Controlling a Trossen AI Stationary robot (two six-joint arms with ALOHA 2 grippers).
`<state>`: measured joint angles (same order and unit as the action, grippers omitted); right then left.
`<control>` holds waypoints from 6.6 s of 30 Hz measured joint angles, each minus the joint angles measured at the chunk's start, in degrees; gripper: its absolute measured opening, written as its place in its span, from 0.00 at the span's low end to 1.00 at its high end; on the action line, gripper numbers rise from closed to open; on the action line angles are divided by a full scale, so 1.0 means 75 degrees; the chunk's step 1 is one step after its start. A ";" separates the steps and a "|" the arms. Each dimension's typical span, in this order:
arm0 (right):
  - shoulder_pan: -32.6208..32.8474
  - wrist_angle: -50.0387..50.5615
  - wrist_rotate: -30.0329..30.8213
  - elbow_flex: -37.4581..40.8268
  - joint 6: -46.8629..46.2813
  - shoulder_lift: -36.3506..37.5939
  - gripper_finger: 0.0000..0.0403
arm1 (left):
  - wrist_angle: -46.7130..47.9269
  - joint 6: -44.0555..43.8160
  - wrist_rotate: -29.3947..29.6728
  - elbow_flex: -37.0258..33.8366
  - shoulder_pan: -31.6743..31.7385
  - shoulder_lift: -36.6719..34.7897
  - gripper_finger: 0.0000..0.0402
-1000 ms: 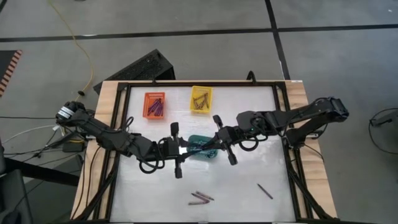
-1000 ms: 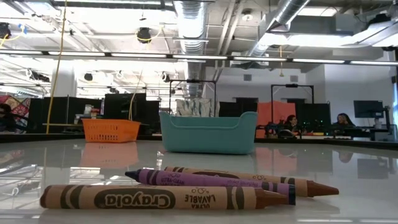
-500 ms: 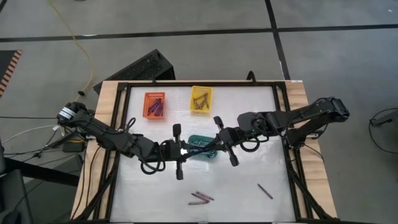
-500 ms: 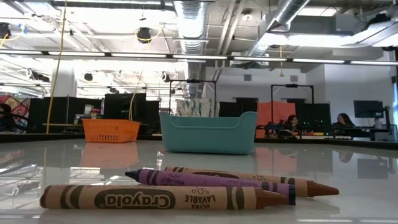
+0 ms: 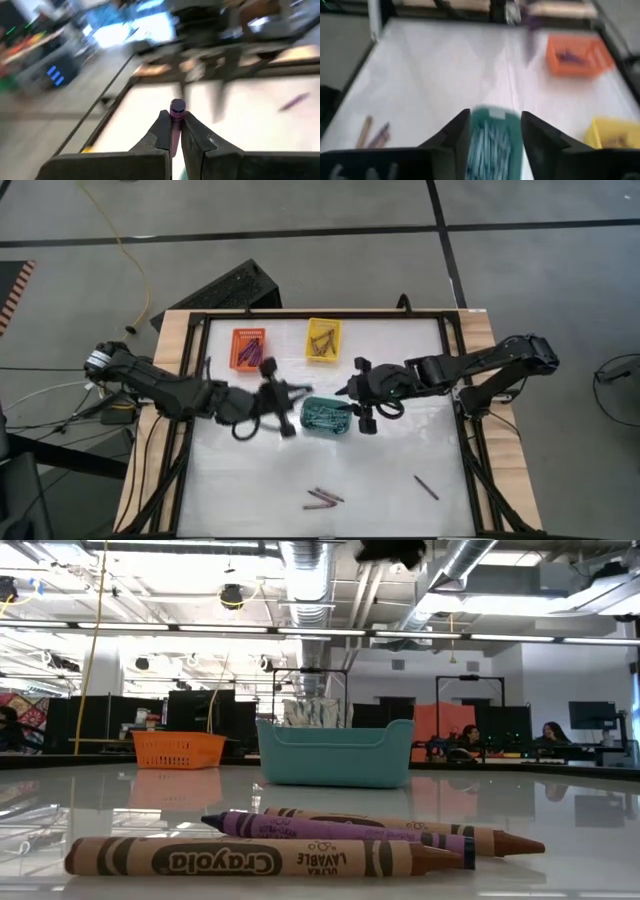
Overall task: Sort crayons
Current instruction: Put the violet crayon into the orange bin
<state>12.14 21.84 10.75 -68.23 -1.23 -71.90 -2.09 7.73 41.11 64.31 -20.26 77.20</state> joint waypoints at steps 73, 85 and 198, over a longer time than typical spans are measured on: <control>0.7476 0.3791 0.0859 0.1320 -1.2784 -0.3685 0.33 | 0.5084 -0.2854 -0.5781 -0.0707 0.7723 0.0114 0.41; 0.7139 0.3131 0.0389 0.1278 -1.2450 -0.4523 0.10 | 0.5084 -0.2769 -0.5158 0.0140 0.6137 -0.0266 0.42; 0.3404 0.0240 0.4811 0.1470 -0.2053 0.0391 0.47 | 0.2877 -0.1524 -0.1048 0.0254 0.1743 0.0246 0.01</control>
<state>37.67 23.64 46.83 -57.20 -16.63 -68.97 19.49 -3.70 33.25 66.22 -7.19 79.04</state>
